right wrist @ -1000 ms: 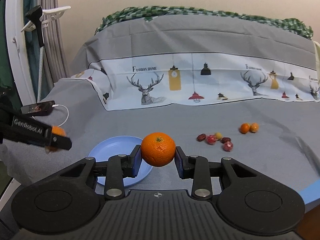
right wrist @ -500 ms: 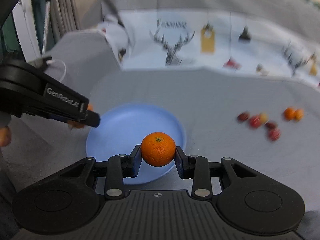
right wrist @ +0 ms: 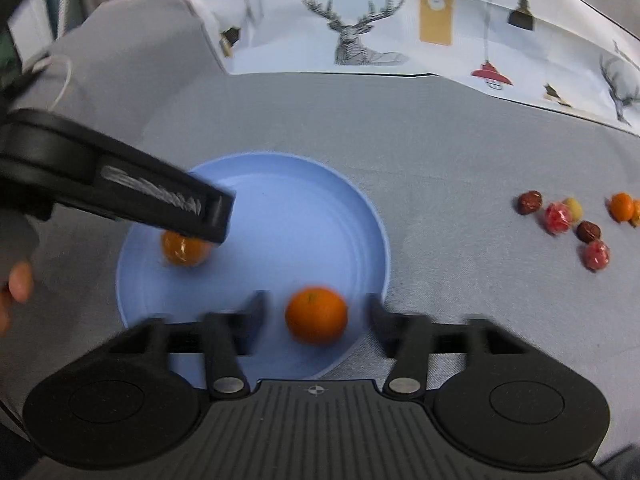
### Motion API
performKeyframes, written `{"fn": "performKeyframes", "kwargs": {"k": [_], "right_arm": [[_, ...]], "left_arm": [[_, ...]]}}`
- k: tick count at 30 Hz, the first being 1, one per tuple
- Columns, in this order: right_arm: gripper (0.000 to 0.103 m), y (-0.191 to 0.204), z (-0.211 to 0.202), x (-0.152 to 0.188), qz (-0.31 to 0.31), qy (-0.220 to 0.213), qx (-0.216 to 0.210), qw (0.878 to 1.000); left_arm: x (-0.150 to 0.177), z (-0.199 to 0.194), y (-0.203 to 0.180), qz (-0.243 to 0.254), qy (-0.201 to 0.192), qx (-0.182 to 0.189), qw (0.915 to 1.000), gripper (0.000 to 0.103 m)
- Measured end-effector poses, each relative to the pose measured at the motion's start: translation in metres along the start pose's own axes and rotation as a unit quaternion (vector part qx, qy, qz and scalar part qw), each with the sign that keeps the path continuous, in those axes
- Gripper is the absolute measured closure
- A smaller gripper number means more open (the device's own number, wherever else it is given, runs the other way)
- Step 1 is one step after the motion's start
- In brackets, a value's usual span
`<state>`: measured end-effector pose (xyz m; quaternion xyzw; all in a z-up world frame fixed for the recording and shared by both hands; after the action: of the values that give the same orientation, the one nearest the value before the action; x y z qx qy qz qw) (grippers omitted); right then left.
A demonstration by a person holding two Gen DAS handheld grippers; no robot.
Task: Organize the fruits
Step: 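Carry both mandarins to the blue plate and open both tools to release, then lift both tools away from the plate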
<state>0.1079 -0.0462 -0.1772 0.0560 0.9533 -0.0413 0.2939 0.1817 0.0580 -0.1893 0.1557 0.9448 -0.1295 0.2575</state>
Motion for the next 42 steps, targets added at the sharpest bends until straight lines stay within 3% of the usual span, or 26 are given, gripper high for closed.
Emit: {"fn": "performKeyframes", "kwargs": {"k": [3, 8, 13, 17, 32, 42], "right_arm": [[0.014, 0.001, -0.026, 0.003, 0.004, 0.001, -0.022, 1.000], [0.003, 0.015, -0.087, 0.036, 0.003, 0.022, -0.032, 0.999], [0.002, 0.002, -0.123, 0.056, 0.006, 0.016, -0.026, 1.000], [0.001, -0.004, -0.145, 0.050, 0.005, -0.021, -0.013, 1.000], [0.001, -0.009, -0.194, 0.057, 0.003, -0.070, -0.002, 0.998], [0.001, -0.008, -0.203, 0.056, -0.002, -0.085, -0.007, 0.996]], "left_arm": [[0.012, -0.017, -0.001, 0.026, 0.018, -0.005, 0.9995, 0.000], [0.056, -0.067, 0.008, -0.015, 0.027, -0.011, 0.9995, 0.000], [0.088, -0.104, 0.007, -0.024, 0.020, -0.033, 0.9990, 0.000], [0.094, -0.125, -0.003, -0.024, 0.015, -0.028, 0.9992, 0.000], [0.099, -0.178, -0.040, 0.005, -0.041, -0.023, 0.9989, 0.000], [0.098, -0.188, -0.047, 0.014, -0.049, -0.020, 0.9985, 0.000]]}}
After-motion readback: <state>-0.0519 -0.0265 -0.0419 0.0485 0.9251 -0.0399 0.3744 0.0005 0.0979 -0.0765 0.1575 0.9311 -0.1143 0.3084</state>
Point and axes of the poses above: each gripper's, at about its wrist camera, not at the fingertips, and z roughly the way its jaws point, y to its left, x to its underside, the point moved 10 cm from there along z, roughly the way its jaws point, and after that the axes turned 10 degrees about x, right-handed, at the moved point
